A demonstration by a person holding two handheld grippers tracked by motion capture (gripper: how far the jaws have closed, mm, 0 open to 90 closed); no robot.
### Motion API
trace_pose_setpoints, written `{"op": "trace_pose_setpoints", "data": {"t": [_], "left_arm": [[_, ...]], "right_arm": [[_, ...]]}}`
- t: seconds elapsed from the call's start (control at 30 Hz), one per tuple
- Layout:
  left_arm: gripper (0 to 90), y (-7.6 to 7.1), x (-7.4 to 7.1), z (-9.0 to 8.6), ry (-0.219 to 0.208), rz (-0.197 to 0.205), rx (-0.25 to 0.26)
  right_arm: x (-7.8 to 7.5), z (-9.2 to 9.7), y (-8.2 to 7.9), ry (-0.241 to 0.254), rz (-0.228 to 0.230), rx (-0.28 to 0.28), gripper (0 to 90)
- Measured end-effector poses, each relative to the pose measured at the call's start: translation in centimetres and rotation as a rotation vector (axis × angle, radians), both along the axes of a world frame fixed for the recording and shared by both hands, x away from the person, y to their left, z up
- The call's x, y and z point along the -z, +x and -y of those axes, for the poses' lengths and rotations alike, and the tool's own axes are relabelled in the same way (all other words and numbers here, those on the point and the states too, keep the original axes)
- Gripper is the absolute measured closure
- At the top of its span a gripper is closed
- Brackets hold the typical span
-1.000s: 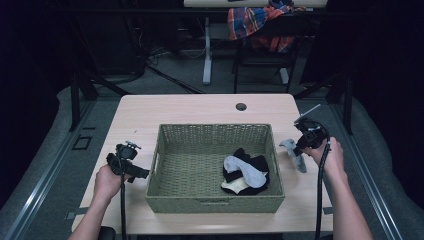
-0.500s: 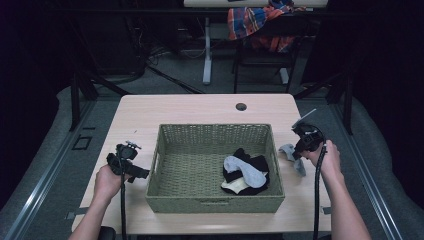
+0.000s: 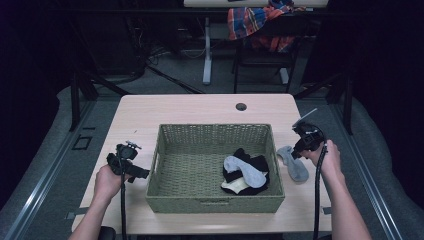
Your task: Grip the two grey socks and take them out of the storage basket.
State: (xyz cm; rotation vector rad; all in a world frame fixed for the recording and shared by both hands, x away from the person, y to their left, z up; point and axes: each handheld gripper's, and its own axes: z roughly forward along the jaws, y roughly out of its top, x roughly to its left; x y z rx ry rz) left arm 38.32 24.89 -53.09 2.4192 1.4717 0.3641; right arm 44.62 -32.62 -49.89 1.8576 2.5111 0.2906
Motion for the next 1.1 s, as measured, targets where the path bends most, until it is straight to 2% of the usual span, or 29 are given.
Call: {"op": "trace_pose_setpoints", "data": {"t": [0.07,0.1,0.13,0.2,0.27,0.33,0.5,0.63,0.73,0.87,0.9,1.1], "left_arm": [[0.9,0.0,0.0,0.0,0.001,0.002,-0.001],[0.9,0.0,0.0,0.0,0.002,0.002,-0.001],[0.9,0.0,0.0,0.0,0.002,0.002,-0.001],[0.9,0.0,0.0,0.0,0.002,0.000,0.000],[0.9,0.0,-0.1,0.0,0.002,0.000,0.002],[0.9,0.0,-0.1,0.0,0.002,0.001,0.002],[0.9,0.0,-0.1,0.1,-0.001,0.003,0.007],[0.9,0.1,-0.1,0.0,0.001,0.003,0.007],[0.9,0.1,-0.1,0.0,0.001,0.004,0.002],[0.9,0.2,-0.1,0.0,-0.003,0.006,0.003],[0.9,0.2,-0.1,0.0,-0.004,0.002,0.003],[0.9,0.2,-0.1,-0.2,-0.006,0.003,-0.001]], "right_arm": [[-0.9,0.1,-0.2,0.015,0.031,-0.003,67.7],[-1.5,0.1,-0.2,0.008,0.033,-0.008,65.1],[-1.9,0.0,-0.4,0.019,0.065,0.009,61.4],[-3.2,0.0,-0.6,0.018,0.083,-0.001,53.2],[-4.4,-0.3,-1.0,0.044,0.120,-0.005,43.8],[-5.4,-0.6,-1.3,0.067,0.146,-0.011,40.8],[-7.6,-2.1,-2.3,0.089,0.202,-0.058,28.9],[-8.4,-3.7,-2.8,0.138,0.203,-0.133,20.7],[-9.0,-5.0,-3.2,0.139,0.223,-0.185,15.0],[-9.5,-6.8,-3.8,0.163,0.223,-0.246,11.3],[-9.5,-7.2,-3.9,0.180,0.222,-0.259,10.9],[-8.8,-9.9,-4.3,0.187,0.189,-0.314,0.0]]}}
